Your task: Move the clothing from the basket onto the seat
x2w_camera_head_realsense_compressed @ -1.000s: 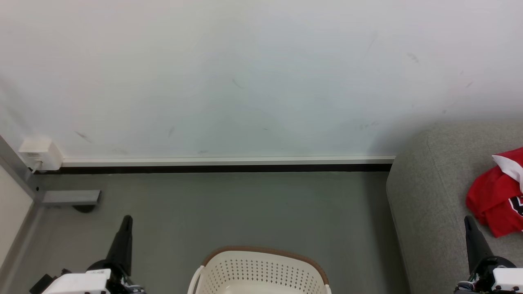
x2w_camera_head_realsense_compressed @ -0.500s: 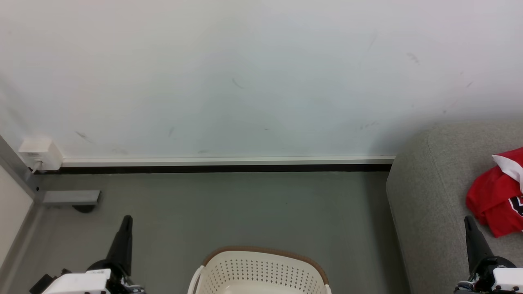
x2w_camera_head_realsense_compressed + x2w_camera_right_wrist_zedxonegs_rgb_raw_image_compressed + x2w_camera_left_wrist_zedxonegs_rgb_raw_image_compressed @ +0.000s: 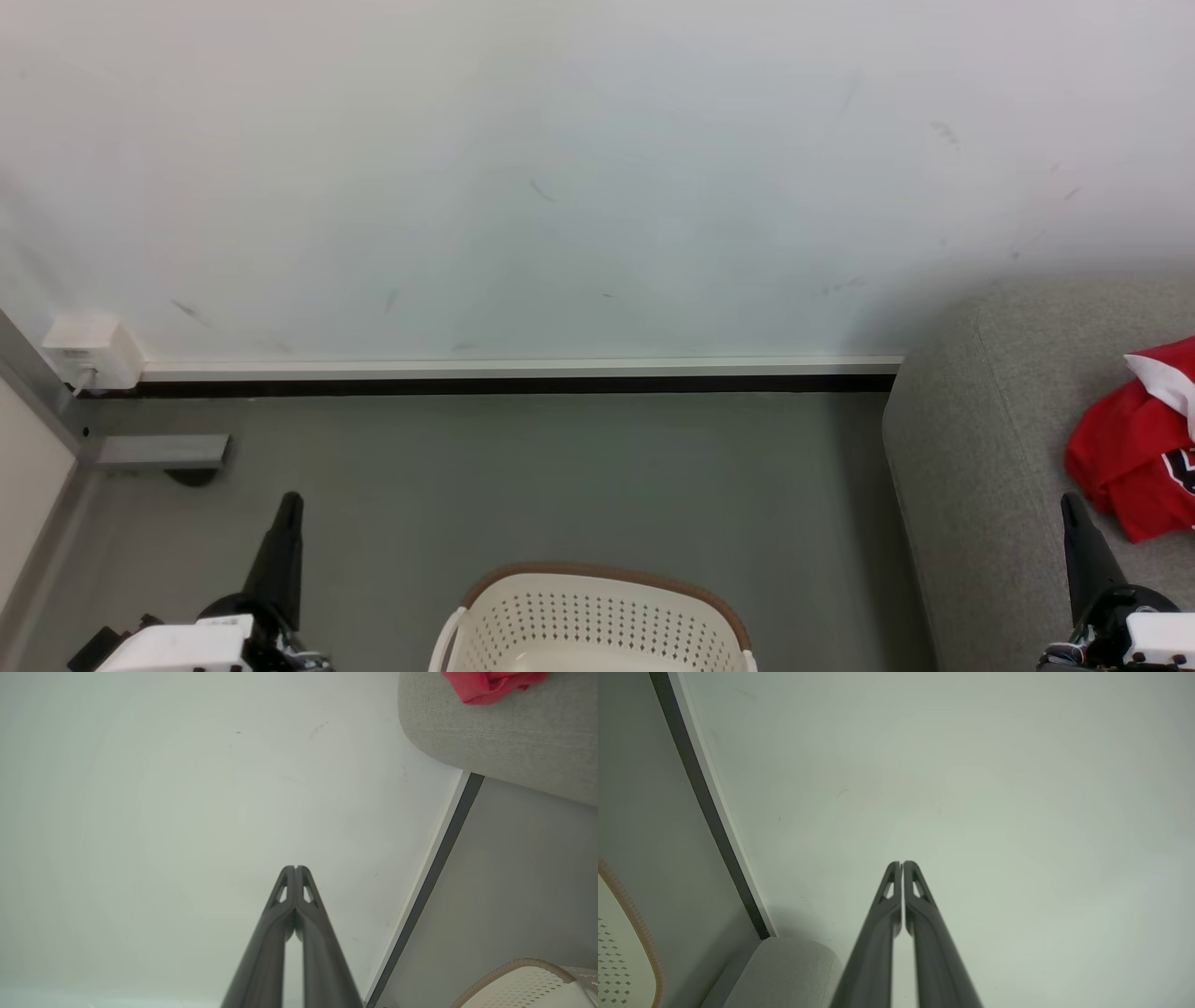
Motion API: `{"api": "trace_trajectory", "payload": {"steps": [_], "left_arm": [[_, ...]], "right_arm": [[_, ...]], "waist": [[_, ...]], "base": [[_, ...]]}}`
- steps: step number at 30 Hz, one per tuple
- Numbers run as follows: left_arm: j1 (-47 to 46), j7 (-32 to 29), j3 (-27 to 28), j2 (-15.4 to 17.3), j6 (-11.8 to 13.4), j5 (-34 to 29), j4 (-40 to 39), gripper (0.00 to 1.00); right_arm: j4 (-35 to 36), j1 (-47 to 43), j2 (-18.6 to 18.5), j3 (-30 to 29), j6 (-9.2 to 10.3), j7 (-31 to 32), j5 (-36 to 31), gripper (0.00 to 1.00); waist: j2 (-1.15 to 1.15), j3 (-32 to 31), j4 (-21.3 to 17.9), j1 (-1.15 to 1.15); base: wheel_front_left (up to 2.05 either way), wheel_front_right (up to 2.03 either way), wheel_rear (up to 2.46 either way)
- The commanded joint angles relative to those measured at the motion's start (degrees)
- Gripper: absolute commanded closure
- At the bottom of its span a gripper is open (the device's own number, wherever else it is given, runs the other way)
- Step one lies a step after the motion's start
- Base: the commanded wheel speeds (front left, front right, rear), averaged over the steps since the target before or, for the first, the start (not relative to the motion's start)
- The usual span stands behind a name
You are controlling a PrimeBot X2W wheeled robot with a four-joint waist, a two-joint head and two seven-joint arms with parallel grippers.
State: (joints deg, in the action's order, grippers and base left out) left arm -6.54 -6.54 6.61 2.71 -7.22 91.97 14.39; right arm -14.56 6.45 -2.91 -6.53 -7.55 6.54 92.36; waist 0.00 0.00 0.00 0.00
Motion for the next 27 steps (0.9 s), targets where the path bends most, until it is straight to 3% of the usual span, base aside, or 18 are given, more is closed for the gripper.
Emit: {"api": "trace_trajectory", "payload": {"steps": [1,27], "left_arm": [[-0.3,-0.3,0.1,0.3,-0.4,0.6,-0.1,1.00],[-0.3,-0.3,0.1,0.3,-0.4,0.6,-0.1,1.00]], "right_arm": [[0.3,0.5,0.0,-0.2,0.12,0.1,0.1,1.00],[0.3,0.5,0.0,-0.3,0.12,0.2,0.1,1.00]], "waist": [[0.00,0.0,0.0,0.00],[0.00,0.0,0.0,0.00]], "base": [[0.00,0.00,0.00],[0.00,0.00,0.00]]}}
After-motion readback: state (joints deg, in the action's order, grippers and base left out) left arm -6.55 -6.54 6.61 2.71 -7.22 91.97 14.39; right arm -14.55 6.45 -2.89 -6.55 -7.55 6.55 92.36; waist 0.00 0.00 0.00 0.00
